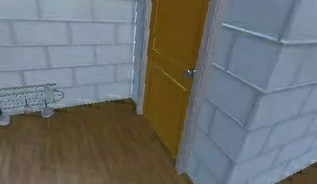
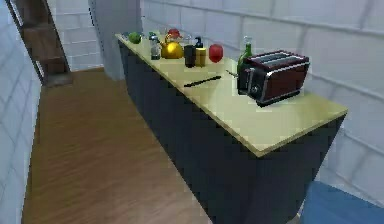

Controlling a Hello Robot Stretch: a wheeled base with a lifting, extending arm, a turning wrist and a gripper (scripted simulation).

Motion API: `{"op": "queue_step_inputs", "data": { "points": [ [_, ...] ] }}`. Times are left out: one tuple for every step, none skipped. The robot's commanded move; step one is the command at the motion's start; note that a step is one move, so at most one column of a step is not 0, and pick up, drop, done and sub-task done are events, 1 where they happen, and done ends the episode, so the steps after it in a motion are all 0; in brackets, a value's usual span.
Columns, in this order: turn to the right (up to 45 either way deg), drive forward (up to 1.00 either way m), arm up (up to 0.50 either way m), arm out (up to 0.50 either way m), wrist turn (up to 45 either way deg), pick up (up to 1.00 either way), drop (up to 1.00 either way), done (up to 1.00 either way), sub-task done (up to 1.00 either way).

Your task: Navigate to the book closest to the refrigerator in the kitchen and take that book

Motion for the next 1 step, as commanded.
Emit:
{"op": "queue_step_inputs", "data": {
  "points": [
    [-45.0, 0.0, 0.0, 0.0, 0.0, 0.0, 0.0, 0.0, 0.0]
  ]
}}
